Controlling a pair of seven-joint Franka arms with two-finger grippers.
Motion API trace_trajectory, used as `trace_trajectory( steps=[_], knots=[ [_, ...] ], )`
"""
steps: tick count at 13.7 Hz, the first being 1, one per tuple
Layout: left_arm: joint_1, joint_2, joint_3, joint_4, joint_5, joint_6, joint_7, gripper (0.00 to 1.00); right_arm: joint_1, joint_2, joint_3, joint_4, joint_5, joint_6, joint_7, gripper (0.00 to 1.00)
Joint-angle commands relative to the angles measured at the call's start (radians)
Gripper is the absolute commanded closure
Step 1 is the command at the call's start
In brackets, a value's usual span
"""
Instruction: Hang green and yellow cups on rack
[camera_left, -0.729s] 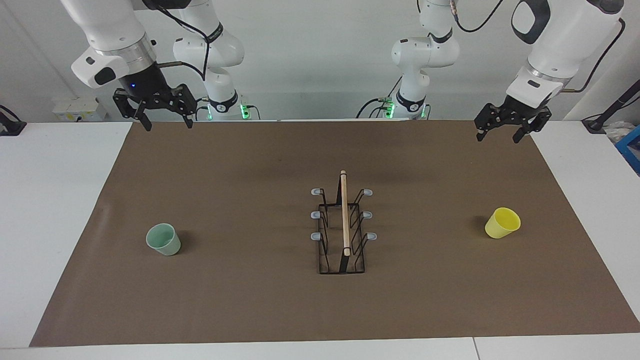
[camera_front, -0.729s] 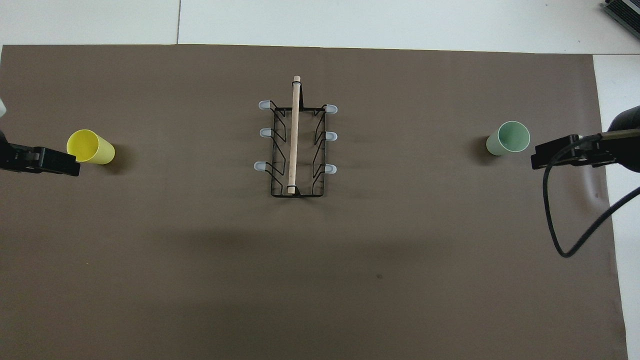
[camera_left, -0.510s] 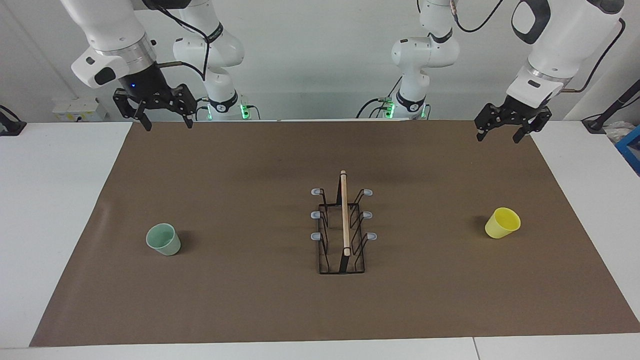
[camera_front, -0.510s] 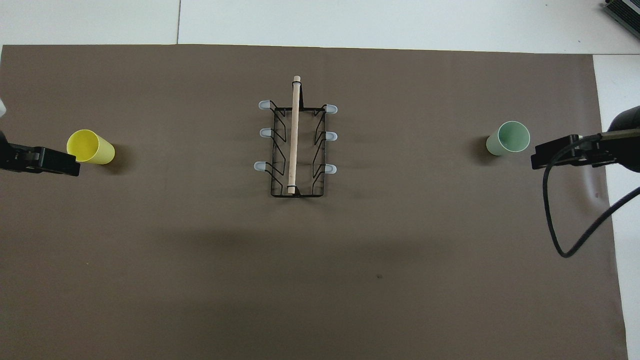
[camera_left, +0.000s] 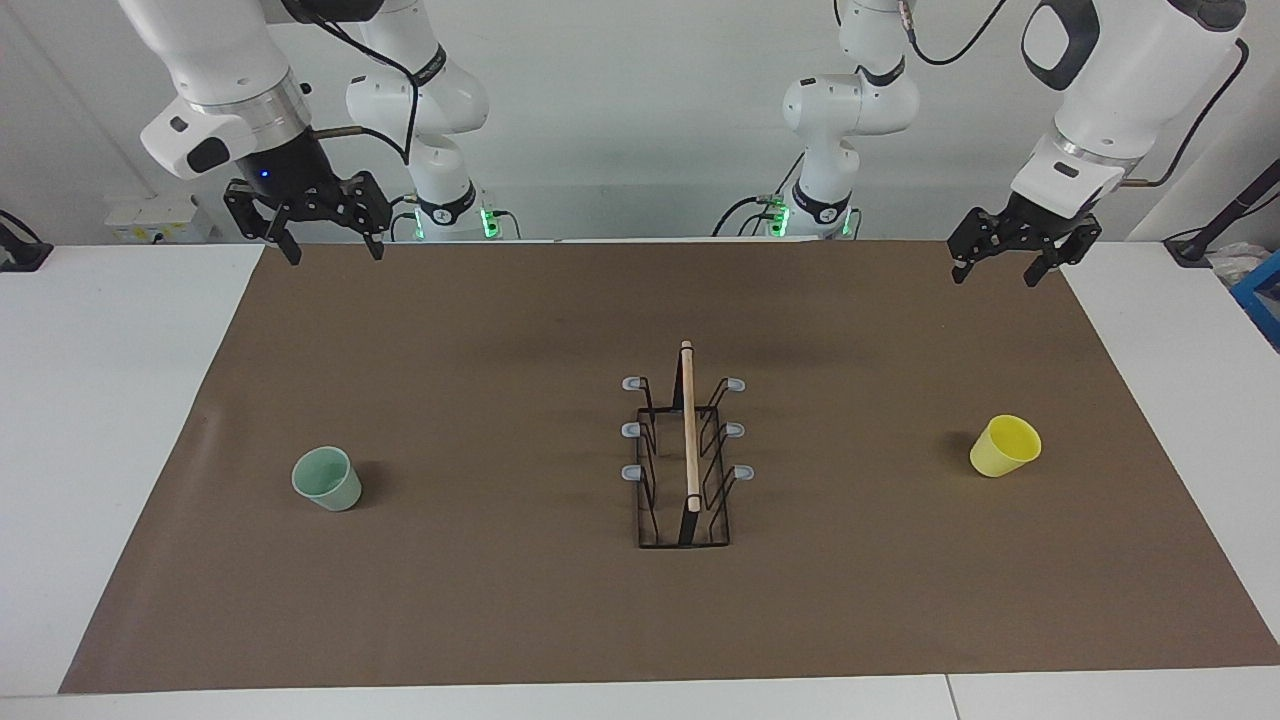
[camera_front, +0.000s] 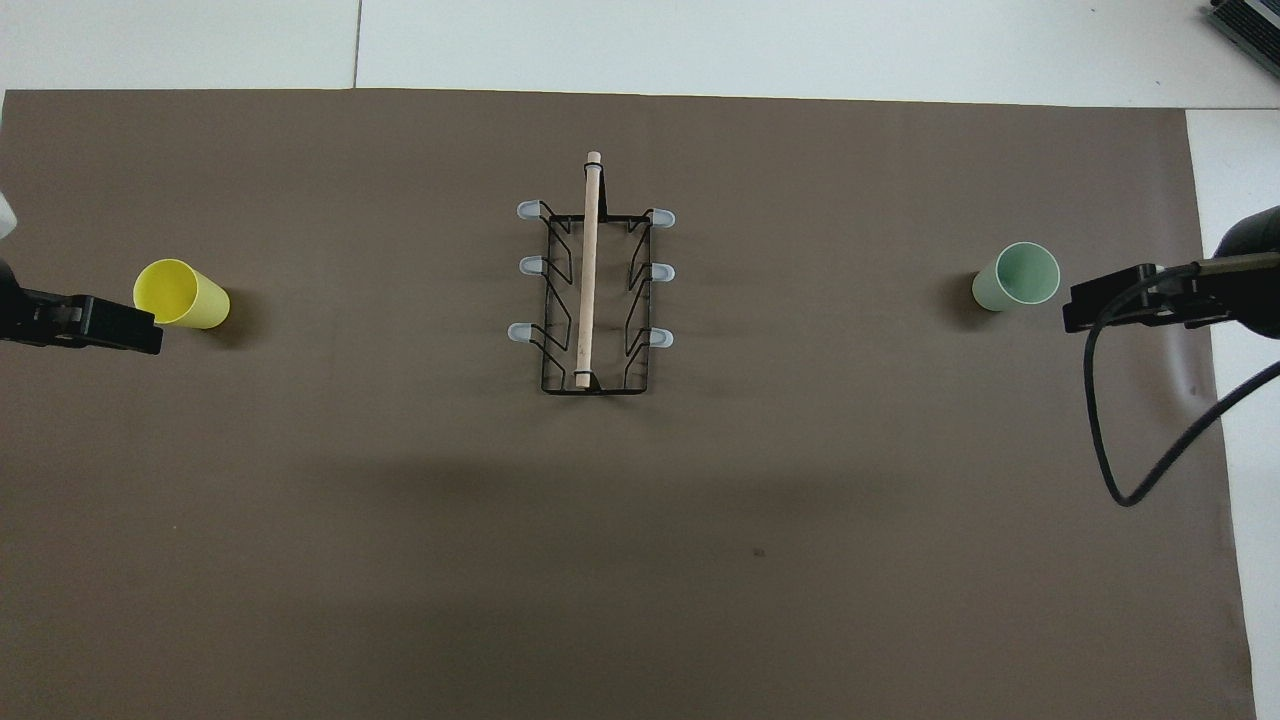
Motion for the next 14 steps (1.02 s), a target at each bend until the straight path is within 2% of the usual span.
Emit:
trace_trajectory(
  steps=[1, 5, 7, 9, 12, 14],
  knots=[
    [-0.005, -0.022, 0.006, -0.031, 0.007, 0.029, -0.072, 0.0, 0.007, 0.065, -0.005, 0.008, -0.027, 0.061, -0.023, 0.0],
    [-0.004, -0.022, 0.008, -0.049, 0.006, 0.042, -0.13, 0.0, 0.008, 0.134, -0.003, -0.004, -0.058, 0.152, -0.041, 0.0],
    [0.0, 0.0, 0.014, -0.032, -0.01, 0.038, -0.132, 0.0, 0.008, 0.177, 0.003, 0.008, -0.111, 0.166, -0.064, 0.0],
    [-0.002, 0.053, 0.064, -0.002, -0.052, 0.029, -0.143, 0.0, 0.028, 0.217, 0.006, 0.01, -0.168, 0.196, -0.115, 0.0],
    [-0.002, 0.149, 0.116, 0.059, -0.094, 0.029, -0.179, 0.0, 0.045, 0.269, 0.007, 0.007, -0.326, 0.221, -0.257, 0.0],
    [-0.002, 0.203, 0.164, 0.096, -0.173, 0.03, -0.239, 0.0, 0.046, 0.297, 0.009, 0.007, -0.385, 0.223, -0.339, 0.0]
  ],
)
